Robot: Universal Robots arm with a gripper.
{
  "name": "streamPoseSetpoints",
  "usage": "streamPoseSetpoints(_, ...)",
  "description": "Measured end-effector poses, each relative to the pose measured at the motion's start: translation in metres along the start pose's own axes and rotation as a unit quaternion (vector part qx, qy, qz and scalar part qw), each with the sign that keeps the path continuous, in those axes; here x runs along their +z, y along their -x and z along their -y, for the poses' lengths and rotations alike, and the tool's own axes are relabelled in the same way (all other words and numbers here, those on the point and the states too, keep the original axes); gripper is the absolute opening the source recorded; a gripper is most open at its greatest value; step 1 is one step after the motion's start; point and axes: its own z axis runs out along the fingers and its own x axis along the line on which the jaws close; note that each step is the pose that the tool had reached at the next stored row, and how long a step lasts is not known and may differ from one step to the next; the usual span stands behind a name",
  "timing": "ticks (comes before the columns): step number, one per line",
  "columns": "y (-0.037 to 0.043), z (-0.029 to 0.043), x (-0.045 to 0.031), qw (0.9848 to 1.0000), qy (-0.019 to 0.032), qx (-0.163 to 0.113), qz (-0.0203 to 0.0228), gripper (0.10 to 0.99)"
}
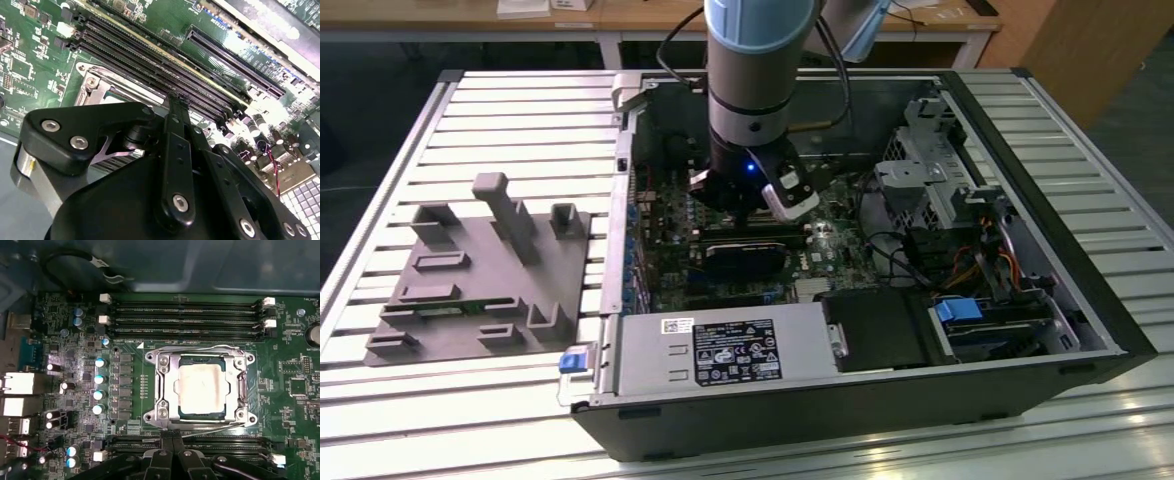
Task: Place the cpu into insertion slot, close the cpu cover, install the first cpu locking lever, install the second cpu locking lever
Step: 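Install the second cpu locking lever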
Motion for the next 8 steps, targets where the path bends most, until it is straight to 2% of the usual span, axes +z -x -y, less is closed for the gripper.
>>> streamPoseSetpoints(8,-0.0054,0.0078,-0.0006,0.9997,0.0231,0.000,0.0012,0.106)
